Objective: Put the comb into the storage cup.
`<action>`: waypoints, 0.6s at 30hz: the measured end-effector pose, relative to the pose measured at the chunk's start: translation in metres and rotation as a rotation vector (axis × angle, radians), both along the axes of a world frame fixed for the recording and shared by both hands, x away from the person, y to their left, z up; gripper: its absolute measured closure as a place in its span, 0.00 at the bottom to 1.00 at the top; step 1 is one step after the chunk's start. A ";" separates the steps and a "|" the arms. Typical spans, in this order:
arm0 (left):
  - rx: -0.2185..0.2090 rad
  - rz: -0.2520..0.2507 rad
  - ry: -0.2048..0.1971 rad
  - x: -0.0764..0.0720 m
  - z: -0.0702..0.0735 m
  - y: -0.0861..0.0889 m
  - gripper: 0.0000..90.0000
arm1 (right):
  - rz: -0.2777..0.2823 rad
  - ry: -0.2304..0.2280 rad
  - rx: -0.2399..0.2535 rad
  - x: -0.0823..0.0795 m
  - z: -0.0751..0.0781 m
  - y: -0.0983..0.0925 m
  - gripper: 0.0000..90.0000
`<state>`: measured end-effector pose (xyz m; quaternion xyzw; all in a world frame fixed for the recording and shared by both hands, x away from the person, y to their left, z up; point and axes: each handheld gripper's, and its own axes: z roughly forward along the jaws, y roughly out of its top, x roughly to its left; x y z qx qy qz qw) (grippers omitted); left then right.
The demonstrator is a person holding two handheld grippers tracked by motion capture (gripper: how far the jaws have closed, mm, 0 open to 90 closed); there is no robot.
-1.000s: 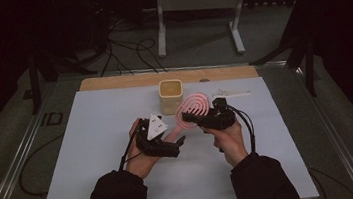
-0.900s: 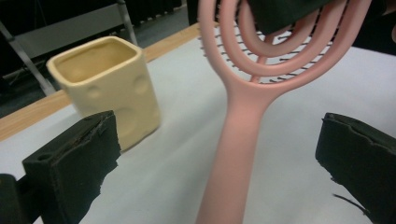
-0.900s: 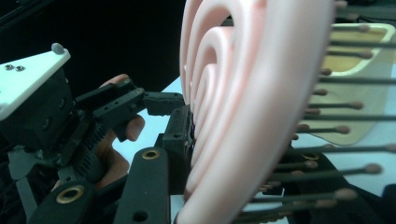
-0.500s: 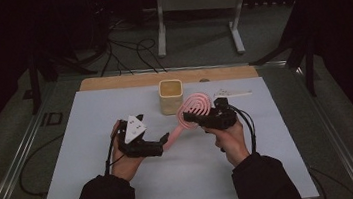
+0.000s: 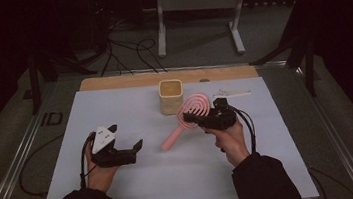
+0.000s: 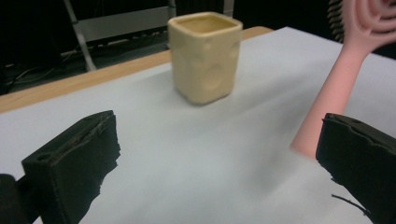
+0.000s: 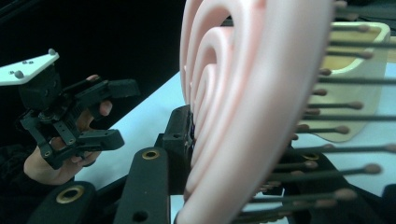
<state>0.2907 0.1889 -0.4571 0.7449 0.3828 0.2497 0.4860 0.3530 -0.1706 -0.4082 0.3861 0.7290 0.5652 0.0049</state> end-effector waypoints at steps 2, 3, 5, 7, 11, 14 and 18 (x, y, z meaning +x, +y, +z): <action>0.000 0.020 0.002 -0.004 -0.006 0.009 0.00 | -0.001 -0.002 0.001 0.000 0.000 0.000 0.71; 0.000 0.020 0.002 -0.004 -0.006 0.009 0.00 | -0.001 -0.002 0.001 0.000 0.000 0.000 0.71; -0.007 0.041 0.007 -0.010 -0.013 0.021 0.00 | -0.001 0.000 0.000 0.001 -0.001 0.001 0.71; -0.004 0.051 0.009 -0.013 -0.017 0.027 0.00 | 0.001 0.002 -0.002 0.001 -0.001 0.002 0.71; 0.005 0.064 0.010 -0.021 -0.023 0.036 0.00 | 0.000 0.001 -0.006 0.002 0.000 0.003 0.71; 0.003 0.074 0.012 -0.025 -0.026 0.042 0.00 | 0.000 -0.001 -0.011 0.003 0.001 0.004 0.71; -0.015 0.108 0.013 -0.034 -0.032 0.050 0.00 | 0.002 0.000 -0.013 0.003 0.002 0.005 0.71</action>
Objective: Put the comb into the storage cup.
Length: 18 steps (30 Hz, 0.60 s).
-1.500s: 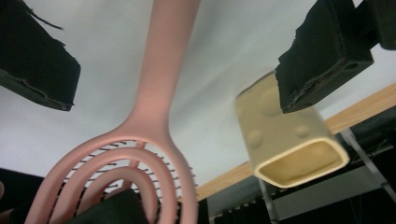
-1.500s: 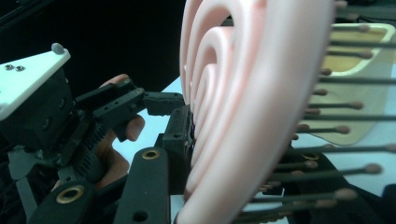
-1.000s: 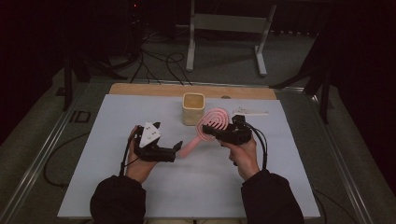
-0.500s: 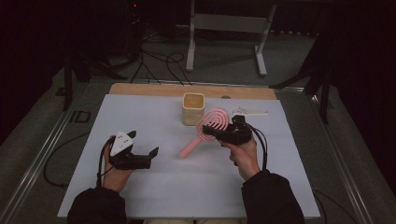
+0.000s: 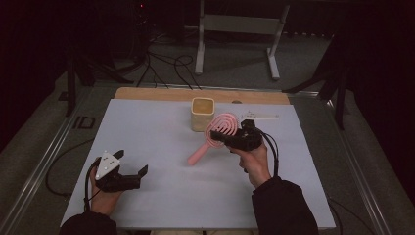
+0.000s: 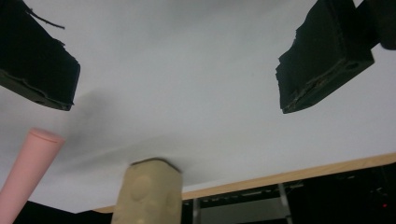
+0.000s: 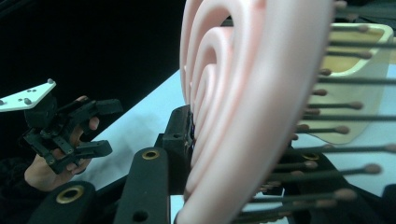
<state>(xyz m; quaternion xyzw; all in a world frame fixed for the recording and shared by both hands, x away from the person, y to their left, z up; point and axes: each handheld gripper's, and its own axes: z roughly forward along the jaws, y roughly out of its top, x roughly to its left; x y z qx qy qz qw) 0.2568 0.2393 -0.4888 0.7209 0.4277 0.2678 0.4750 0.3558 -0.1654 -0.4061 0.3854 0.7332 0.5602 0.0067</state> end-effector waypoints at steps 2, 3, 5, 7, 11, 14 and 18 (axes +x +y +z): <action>0.018 0.008 -0.005 -0.003 -0.002 0.002 0.00 | 0.002 -0.002 0.003 0.001 0.000 0.001 0.71; 0.025 0.011 -0.006 -0.004 -0.002 0.003 0.00 | 0.000 0.000 0.005 0.001 -0.001 0.001 0.71; 0.026 0.010 -0.010 -0.006 -0.003 0.004 0.00 | -0.001 0.000 0.008 0.002 -0.001 0.002 0.71; 0.028 0.011 -0.013 -0.007 -0.003 0.004 0.00 | 0.000 0.002 0.011 0.003 -0.001 0.002 0.71; 0.025 0.021 -0.022 -0.007 -0.004 0.005 0.00 | -0.002 -0.005 0.008 0.003 0.001 0.003 0.71; 0.017 0.025 -0.023 -0.007 -0.004 0.005 0.00 | -0.002 -0.003 0.005 0.003 0.002 0.002 0.71; 0.022 0.036 -0.028 -0.007 -0.006 0.005 0.00 | -0.004 -0.007 0.008 0.004 0.007 0.002 0.71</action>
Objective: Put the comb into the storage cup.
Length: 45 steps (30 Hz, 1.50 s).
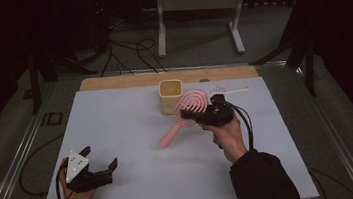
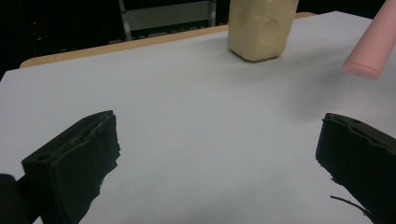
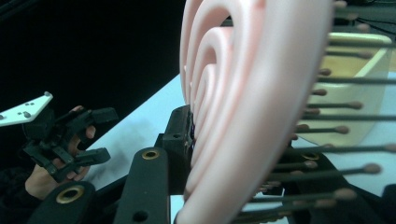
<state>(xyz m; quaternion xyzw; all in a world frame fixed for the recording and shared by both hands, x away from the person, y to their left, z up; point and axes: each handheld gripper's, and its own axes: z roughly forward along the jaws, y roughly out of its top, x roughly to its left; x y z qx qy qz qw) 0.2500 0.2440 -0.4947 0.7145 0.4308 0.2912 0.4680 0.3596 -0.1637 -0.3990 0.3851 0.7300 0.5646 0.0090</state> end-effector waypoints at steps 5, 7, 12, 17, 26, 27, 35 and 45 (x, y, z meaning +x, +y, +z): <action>0.007 0.003 0.004 0.001 -0.002 -0.001 0.00 | 0.004 0.000 0.008 0.001 0.004 0.001 0.71; 0.008 0.002 -0.001 0.001 -0.002 -0.002 0.00 | 0.003 0.000 0.006 0.002 0.006 0.001 0.71; 0.009 0.006 -0.004 0.000 -0.002 -0.002 0.00 | 0.004 -0.001 0.004 0.005 0.010 0.001 0.71; 0.010 0.008 -0.008 0.000 -0.002 -0.003 0.00 | 0.010 -0.002 0.008 0.007 0.015 0.002 0.71; 0.016 0.006 -0.012 0.000 -0.002 -0.005 0.00 | 0.017 -0.001 0.009 0.012 0.023 0.003 0.71; 0.015 0.007 -0.012 0.000 -0.002 -0.005 0.00 | 0.018 -0.002 0.011 0.012 0.023 0.004 0.71; 0.017 0.006 -0.012 0.000 -0.002 -0.006 0.00 | 0.022 -0.005 0.017 0.017 0.031 0.004 0.71; 0.015 0.009 -0.015 0.000 -0.002 -0.005 0.00 | 0.014 -0.002 0.016 0.024 0.038 0.006 0.71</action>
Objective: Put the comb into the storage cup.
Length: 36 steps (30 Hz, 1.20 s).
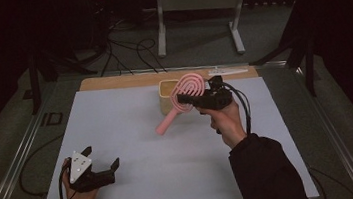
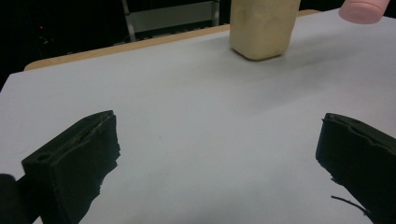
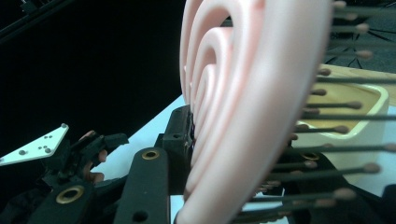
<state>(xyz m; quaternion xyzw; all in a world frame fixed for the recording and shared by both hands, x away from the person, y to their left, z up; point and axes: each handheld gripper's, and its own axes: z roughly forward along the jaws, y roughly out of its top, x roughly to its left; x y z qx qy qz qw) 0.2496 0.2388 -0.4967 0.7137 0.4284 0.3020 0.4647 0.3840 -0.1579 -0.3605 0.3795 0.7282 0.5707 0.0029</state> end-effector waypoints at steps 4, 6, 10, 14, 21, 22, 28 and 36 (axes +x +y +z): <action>0.001 0.001 0.000 0.000 0.000 0.000 0.00 | -0.002 0.008 0.007 0.004 0.001 0.000 0.71; 0.001 0.002 0.000 0.000 0.000 0.000 0.00 | -0.005 0.010 0.008 0.006 0.001 -0.001 0.71; 0.002 0.003 -0.001 0.000 0.000 0.000 0.00 | -0.011 0.008 0.011 0.008 0.003 -0.001 0.71; 0.001 0.003 -0.002 0.000 0.000 0.000 0.00 | -0.020 0.009 0.008 0.011 0.007 -0.002 0.71; 0.003 0.003 -0.002 0.000 0.000 0.000 0.00 | -0.034 -0.002 -0.002 0.016 0.012 -0.004 0.71; 0.001 0.004 -0.003 0.000 0.000 0.000 0.00 | -0.035 -0.005 -0.002 0.017 0.014 -0.004 0.71; 0.001 0.005 -0.005 0.000 0.000 0.000 0.00 | -0.045 -0.016 -0.019 0.020 0.020 -0.004 0.71; 0.002 0.006 -0.005 0.000 0.000 0.000 0.00 | -0.052 -0.031 -0.038 0.024 0.025 -0.004 0.71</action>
